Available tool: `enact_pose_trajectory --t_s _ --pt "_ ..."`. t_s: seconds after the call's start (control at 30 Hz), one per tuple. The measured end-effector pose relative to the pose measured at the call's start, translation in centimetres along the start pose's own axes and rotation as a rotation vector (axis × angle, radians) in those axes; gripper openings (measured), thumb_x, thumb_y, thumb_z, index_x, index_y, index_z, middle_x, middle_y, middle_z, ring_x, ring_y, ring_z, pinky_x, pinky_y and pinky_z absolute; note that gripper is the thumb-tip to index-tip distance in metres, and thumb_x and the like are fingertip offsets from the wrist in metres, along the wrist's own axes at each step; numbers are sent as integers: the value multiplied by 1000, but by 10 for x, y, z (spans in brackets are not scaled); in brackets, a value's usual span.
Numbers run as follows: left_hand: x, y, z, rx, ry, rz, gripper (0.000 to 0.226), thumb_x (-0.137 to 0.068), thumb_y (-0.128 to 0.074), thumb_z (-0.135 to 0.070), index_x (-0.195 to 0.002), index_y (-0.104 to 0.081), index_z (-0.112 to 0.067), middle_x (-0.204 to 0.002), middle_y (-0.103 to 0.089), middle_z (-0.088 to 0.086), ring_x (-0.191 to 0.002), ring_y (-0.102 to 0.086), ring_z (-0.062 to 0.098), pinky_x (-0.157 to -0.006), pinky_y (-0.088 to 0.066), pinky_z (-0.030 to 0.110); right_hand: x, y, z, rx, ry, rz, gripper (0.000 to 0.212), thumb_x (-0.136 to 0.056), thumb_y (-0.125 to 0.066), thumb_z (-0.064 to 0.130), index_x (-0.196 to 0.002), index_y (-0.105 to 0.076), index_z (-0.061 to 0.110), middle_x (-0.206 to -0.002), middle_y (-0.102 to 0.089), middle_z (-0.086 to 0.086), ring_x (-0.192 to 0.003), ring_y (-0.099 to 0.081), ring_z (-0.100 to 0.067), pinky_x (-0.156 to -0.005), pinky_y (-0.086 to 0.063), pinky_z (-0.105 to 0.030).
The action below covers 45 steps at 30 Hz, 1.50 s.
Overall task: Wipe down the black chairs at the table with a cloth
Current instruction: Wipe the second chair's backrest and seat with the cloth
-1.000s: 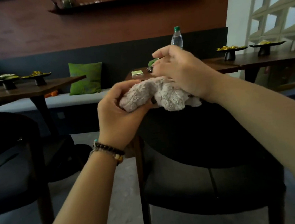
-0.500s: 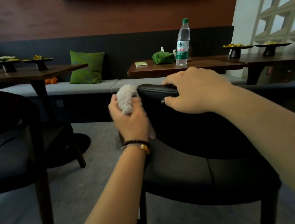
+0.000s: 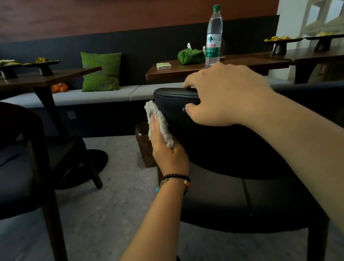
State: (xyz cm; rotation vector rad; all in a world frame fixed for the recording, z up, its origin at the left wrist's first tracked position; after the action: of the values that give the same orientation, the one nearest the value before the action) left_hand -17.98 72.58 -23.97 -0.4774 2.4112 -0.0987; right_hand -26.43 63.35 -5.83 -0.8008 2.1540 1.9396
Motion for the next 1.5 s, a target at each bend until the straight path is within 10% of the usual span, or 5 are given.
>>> enact_pose_trajectory --t_s 0.57,0.83,1.1,1.27,1.5 --pt "20 7 7 -112 -161 139 56 -97 -46 0 -146 -23 -16 -153 -21 -7 -144 -15 2 -120 -13 24 25 -9 9 242 99 -299 32 -91 -49 44 -96 -62 16 -63 -44 4 -53 -42 -16 -51 -28 -27" --pt "-14 35 -53 530 450 231 45 -99 -49 -18 -143 -44 -9 -142 -51 11 -132 -48 24 -114 -33 46 65 -79 24 187 429 -473 39 -97 -42 17 -130 -59 3 -139 -54 -20 -134 -45 -37 -112 -34 -50" --pt "-37 72 -77 832 792 692 92 -89 -12 -74 -144 -42 -7 -145 -47 16 -137 -40 35 -116 -26 51 70 -101 38 -120 213 -534 38 -93 -60 13 -131 -56 8 -138 -48 -27 -104 -61 -35 -67 -59 -38" --pt "-53 87 -61 445 678 600 36 -102 -41 -23 -134 -53 -12 -132 -61 6 -115 -62 29 -90 -55 40 57 -89 40 -50 214 -561 28 -98 -48 11 -116 -65 0 -127 -58 -24 -90 -63 -32 -57 -58 -39" --pt "-66 83 -44 208 553 594 35 -91 -56 3 -125 -60 -7 -120 -66 16 -102 -68 25 -78 -57 31 49 -88 55 6 171 -460 36 -96 -52 12 -132 -56 7 -139 -50 -24 -93 -63 -33 -64 -59 -40"
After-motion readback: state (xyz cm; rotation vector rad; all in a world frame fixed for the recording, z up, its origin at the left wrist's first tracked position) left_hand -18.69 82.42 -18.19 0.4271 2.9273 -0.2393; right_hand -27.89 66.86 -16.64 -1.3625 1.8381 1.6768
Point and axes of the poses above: each hand's wrist, its own x-axis away from the middle knuckle, its own y-axis out of the back of the hand, z = x × y, the point moved 1 cm from there along -x, towards the middle knuckle
